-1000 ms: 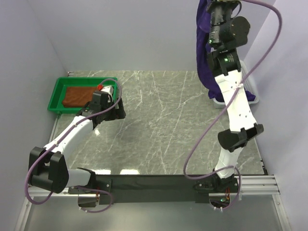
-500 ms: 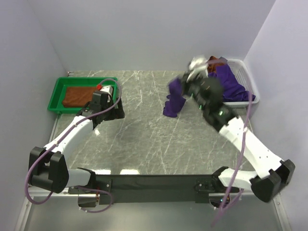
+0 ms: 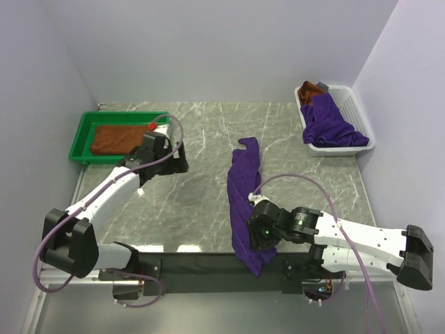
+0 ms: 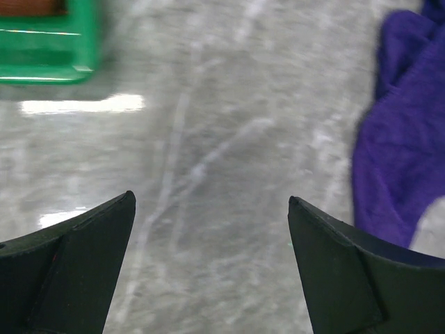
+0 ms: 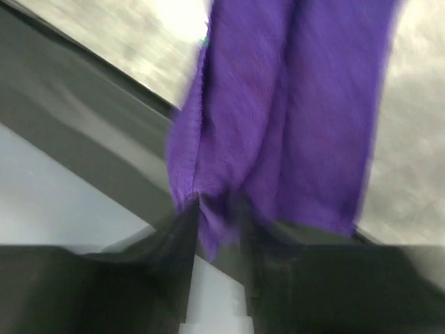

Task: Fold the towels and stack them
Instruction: Move the towel to the center of the board, then flatten out the crumpled towel

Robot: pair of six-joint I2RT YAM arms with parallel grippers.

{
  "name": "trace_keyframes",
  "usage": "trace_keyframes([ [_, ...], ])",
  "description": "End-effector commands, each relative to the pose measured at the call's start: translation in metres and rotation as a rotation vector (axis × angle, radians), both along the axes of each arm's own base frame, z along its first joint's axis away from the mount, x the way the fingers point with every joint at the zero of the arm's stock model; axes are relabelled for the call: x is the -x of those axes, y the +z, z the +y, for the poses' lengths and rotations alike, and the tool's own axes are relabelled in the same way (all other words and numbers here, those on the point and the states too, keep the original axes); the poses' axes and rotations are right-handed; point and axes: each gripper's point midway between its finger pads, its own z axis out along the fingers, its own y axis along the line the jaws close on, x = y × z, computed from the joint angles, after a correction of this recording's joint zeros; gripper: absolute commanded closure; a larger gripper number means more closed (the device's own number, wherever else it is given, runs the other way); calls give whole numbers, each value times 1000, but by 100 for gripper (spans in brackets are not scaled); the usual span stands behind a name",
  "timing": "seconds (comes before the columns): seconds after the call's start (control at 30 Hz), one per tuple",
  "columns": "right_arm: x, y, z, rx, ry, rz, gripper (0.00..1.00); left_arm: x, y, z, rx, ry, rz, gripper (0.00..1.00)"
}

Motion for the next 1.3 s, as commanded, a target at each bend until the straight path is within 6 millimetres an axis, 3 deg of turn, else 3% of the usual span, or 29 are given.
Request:
trace_keyframes([
  [0.0, 9, 3, -17, 36, -100, 58, 49, -1, 21, -35, 60, -39, -28, 3],
  [0.03, 4, 12, -10, 0, -91, 26, 43, 0, 22, -43, 71, -49, -29, 3],
  [0.1, -32, 34, -7, -36, -146, -125, 31, 6, 21, -63, 104, -75, -13, 3],
  [0.13, -47, 40, -9, -40, -179, -166, 30, 6, 19, -72, 111, -85, -2, 3],
  [0.27, -112, 53, -24, -83, -300, -284, 37, 20, 8, -123, 138, -161, 38, 6],
  [0.37, -131, 38, -35, -103, -368, -240, 45, 25, -4, -155, 141, -200, 89, 9],
  [0.4, -128, 24, -38, -79, -371, -198, 47, 23, -2, -164, 144, -195, 89, 10],
  [0.5, -124, -6, -43, -36, -366, -155, 50, 32, -22, -181, 98, -207, 132, 13],
  [0.63, -121, -17, -33, -76, -321, -135, 51, 41, -51, -196, 83, -191, 191, 24],
  [0.77, -127, -18, -20, -109, -264, -150, 46, 55, -66, -206, 95, -177, 233, 29],
  [1.1, -150, -35, 1, -68, -200, -133, 43, 88, -68, -187, 142, -151, 259, 30],
  [1.27, -145, -40, 8, -66, -169, -96, 47, 106, -69, -181, 162, -149, 278, 29],
])
